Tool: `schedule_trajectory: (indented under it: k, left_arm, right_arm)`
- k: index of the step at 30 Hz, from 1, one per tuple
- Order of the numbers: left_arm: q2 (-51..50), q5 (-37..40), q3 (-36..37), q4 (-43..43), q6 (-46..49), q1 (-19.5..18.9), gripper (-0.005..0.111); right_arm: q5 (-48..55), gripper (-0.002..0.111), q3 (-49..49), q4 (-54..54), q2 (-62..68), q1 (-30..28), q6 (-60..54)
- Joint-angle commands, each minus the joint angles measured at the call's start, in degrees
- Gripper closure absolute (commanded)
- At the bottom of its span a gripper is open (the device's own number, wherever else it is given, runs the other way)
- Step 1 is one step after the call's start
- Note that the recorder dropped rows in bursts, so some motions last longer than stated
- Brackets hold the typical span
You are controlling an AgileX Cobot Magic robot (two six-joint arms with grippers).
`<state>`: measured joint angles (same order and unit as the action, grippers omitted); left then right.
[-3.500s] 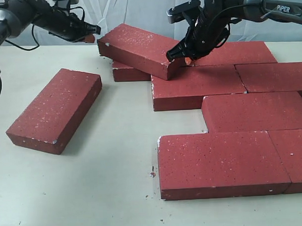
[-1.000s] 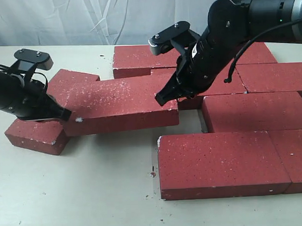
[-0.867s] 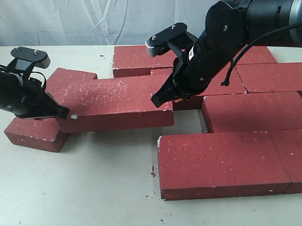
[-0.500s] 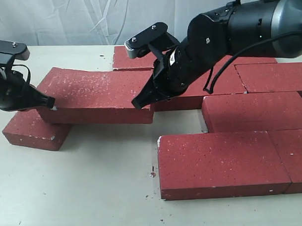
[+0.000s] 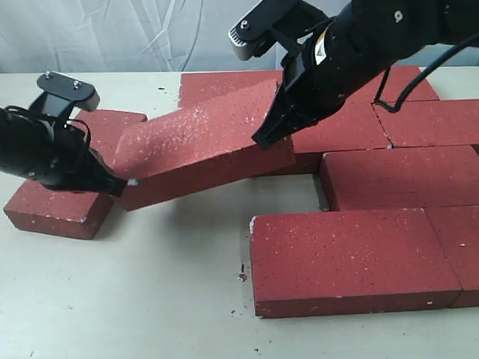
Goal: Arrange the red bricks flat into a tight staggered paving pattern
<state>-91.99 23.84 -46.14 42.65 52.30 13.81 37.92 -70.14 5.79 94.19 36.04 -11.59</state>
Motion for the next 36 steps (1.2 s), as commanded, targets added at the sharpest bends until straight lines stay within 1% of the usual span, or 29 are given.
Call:
schedule_trajectory:
  k: [1, 8, 12, 15, 19, 22, 27, 30, 32, 35, 36]
  left_arm:
    - [-2.8, 1.4, 0.4, 3.4, 0.3, 1.7, 0.107]
    - [-3.7, -4.6, 1.2, 2.3, 0.2, 1.7, 0.107]
    - [-3.3, -7.7, 1.2, -0.1, 0.2, 1.7, 0.107]
    - [-3.3, -8.0, 1.3, -0.3, 0.2, 0.1, 0.107]
    - [-3.3, -6.1, 1.3, -1.3, 0.2, -3.2, 0.107]
    - [-3.3, -1.4, 1.3, -2.5, 0.2, -5.5, 0.107]
    - [-3.3, 7.0, 1.3, -7.4, 0.3, -6.8, 0.107]
    - [-2.6, 7.2, 0.9, -7.6, 0.3, -6.8, 0.107]
    - [-2.0, 5.7, 0.4, -9.0, 0.7, -6.8, 0.107]
    - [-1.4, -0.9, -0.6, -10.6, 0.7, -6.8, 0.107]
    - [-1.4, -3.6, -1.0, -10.6, 0.6, -6.8, 0.107]
  right_arm:
    - [-5.5, 0.109, -0.4, -5.8, 4.7, 1.1, 0.3]
    - [-11.3, 0.109, -0.4, -12.3, 9.7, 1.4, 0.0]
    - [-13.6, 0.109, -0.4, -14.0, 11.9, 1.7, -0.7]
    - [-13.7, 0.109, -0.4, -14.8, 12.9, 1.7, -0.7]
    - [-13.8, 0.109, -0.4, -16.3, 13.2, 2.4, -2.7]
    - [-13.7, 0.109, -0.4, -14.9, 13.3, 2.6, -5.1]
    - [-7.9, 0.109, -0.4, -11.7, 13.3, 2.6, -5.1]
    - [-6.8, 0.109, -0.4, -11.5, 13.3, 2.6, -5.1]
    - [-6.9, 0.109, -0.4, -11.7, 13.3, 2.6, -5.8]
    - [-8.9, 0.108, -0.4, -11.8, 13.3, 2.8, -6.8]
    - [-9.8, 0.106, -0.4, -11.9, 13.3, 2.8, -6.8]
